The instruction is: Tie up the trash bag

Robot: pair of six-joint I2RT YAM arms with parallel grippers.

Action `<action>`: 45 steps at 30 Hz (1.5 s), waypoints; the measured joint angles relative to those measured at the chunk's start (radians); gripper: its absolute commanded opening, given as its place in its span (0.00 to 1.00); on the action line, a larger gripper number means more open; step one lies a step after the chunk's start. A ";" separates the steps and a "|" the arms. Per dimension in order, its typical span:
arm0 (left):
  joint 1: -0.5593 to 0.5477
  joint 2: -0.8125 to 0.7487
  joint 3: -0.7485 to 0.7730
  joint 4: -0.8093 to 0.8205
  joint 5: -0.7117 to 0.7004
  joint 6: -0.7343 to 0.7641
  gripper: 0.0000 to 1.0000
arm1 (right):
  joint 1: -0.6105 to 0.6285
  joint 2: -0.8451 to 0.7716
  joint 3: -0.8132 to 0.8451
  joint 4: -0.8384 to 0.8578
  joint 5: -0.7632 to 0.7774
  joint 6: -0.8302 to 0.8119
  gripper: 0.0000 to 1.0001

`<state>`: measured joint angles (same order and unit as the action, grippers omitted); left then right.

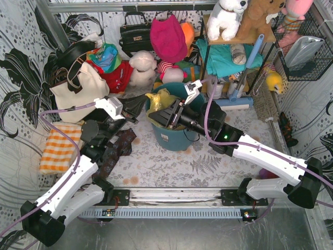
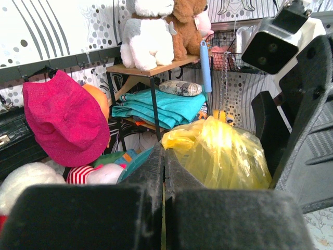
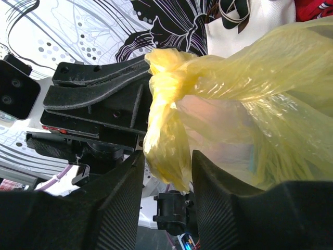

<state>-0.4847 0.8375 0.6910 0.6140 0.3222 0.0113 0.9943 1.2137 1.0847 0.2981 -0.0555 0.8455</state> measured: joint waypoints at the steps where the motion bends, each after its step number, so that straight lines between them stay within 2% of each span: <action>1: 0.000 0.000 0.002 0.001 0.001 0.000 0.00 | 0.000 0.000 0.000 0.000 0.003 0.000 0.38; 5: 0.000 0.001 0.006 0.001 0.004 0.000 0.00 | 0.000 -0.010 0.000 -0.016 0.023 0.000 0.26; 9: 0.000 0.012 0.018 0.001 0.006 0.000 0.00 | 0.000 -0.042 0.000 -0.056 0.048 -0.003 0.08; 12: 0.000 0.025 0.023 0.006 0.006 0.000 0.00 | 0.000 -0.071 -0.001 -0.075 0.064 -0.013 0.07; 15: 0.000 0.050 0.039 0.009 0.003 0.000 0.00 | 0.000 -0.101 -0.001 -0.097 0.079 -0.023 0.00; 24: 0.000 0.137 0.094 0.027 -0.045 0.000 0.00 | 0.000 -0.140 0.000 -0.190 0.089 -0.053 0.00; 36: -0.001 0.301 0.157 0.056 -0.185 -0.066 0.00 | 0.000 -0.238 0.045 -0.452 -0.021 -0.114 0.00; 45: -0.005 0.444 0.303 -0.053 -0.327 -0.136 0.00 | 0.000 -0.306 -0.029 -0.557 -0.084 -0.126 0.00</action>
<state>-0.4892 1.2812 0.9943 0.5606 -0.0044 -0.1246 0.9943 0.9081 1.0554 -0.2592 -0.1390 0.7197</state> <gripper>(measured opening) 0.008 0.003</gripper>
